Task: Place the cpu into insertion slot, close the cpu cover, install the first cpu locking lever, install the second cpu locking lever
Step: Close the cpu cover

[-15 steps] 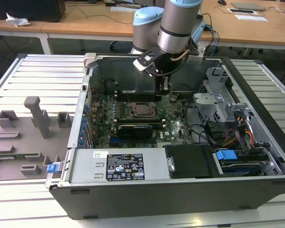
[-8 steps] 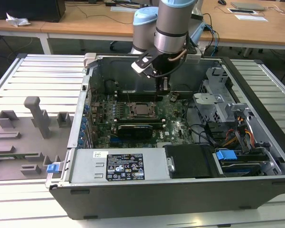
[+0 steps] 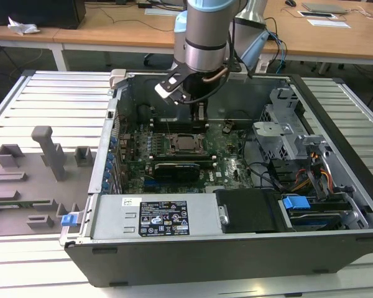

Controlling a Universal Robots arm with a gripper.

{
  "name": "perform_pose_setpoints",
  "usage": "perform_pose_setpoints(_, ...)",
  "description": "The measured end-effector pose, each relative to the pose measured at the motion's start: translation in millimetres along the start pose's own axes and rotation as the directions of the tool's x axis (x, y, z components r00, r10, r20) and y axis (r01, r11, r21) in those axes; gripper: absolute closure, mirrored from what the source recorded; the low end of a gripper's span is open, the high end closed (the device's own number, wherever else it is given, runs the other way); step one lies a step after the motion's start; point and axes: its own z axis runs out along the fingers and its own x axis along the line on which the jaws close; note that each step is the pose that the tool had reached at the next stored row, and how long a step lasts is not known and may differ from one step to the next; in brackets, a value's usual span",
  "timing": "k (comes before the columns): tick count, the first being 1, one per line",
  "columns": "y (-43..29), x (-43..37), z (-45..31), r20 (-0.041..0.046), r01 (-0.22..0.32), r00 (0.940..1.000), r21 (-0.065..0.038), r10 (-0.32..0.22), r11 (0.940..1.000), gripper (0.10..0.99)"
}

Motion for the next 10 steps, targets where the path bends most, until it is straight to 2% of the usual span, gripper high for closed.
perform_pose_setpoints(10, -15.3, -8.9, 6.7, -0.0005, 0.001, 1.0000, -0.013, -0.001, 0.9999, 0.980)
